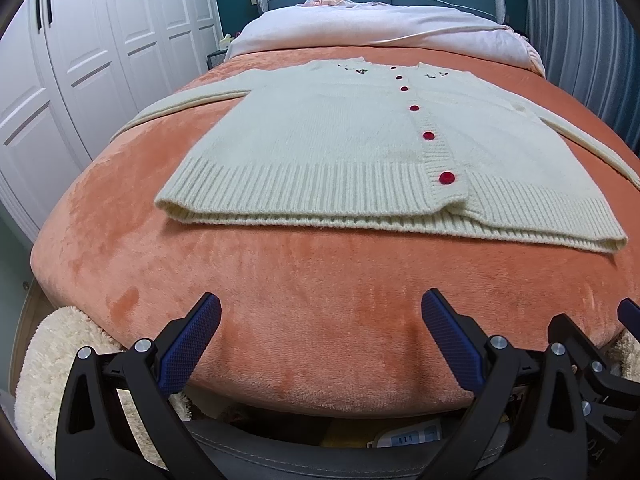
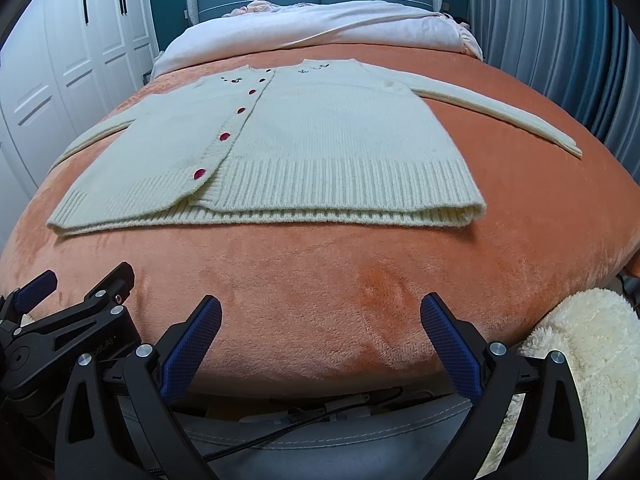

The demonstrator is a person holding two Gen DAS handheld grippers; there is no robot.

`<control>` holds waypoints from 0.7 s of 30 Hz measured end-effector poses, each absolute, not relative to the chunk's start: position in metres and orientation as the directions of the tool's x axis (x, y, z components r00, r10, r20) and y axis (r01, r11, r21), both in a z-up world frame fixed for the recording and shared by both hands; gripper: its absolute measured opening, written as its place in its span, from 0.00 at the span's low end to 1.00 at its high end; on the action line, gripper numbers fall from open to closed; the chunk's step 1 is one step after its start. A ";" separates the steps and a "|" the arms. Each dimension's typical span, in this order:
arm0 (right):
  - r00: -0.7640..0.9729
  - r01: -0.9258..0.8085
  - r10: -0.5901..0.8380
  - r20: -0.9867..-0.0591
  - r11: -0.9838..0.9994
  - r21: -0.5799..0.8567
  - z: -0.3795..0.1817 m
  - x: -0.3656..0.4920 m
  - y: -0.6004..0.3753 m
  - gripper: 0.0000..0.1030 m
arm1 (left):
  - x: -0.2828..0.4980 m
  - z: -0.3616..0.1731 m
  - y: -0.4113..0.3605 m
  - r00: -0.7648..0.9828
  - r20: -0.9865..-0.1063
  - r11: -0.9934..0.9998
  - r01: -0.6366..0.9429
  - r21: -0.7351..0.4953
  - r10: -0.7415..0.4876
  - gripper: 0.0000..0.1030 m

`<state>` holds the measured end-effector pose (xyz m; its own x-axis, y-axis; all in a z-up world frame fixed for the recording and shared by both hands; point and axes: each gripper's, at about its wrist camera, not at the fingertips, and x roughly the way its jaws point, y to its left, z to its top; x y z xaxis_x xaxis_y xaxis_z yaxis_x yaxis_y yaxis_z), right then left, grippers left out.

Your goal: Fold small clothes

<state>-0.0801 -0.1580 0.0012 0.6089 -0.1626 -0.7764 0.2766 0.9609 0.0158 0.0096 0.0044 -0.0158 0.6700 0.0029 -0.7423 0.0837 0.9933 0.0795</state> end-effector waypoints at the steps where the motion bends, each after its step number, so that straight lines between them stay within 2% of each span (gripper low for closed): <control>1: 0.607 0.277 -0.161 -0.778 0.961 0.017 0.001 -0.079 -0.158 0.95 | 0.011 -0.016 0.004 0.668 -0.744 0.993 0.082 0.080 0.004 0.95; 6: 0.619 0.245 -0.107 -0.778 0.968 0.061 0.005 -0.072 -0.164 0.95 | 0.015 -0.005 0.008 0.679 -0.734 0.995 0.074 0.064 -0.003 0.95; 10: 0.720 0.259 -0.077 -0.689 0.952 0.165 0.038 -0.062 -0.213 0.95 | 0.031 0.024 0.034 0.707 -0.706 0.999 0.029 -0.022 -0.036 0.95; 13: 0.764 0.350 -0.137 -0.631 0.909 0.227 0.057 -0.044 -0.287 0.95 | 0.053 0.045 0.052 0.736 -0.677 0.999 -0.022 -0.045 -0.014 0.95; 21: 0.751 0.608 -0.209 -0.626 0.588 0.533 0.032 0.000 -0.521 0.95 | 0.107 0.072 0.079 0.746 -0.660 0.990 -0.141 -0.027 0.088 0.95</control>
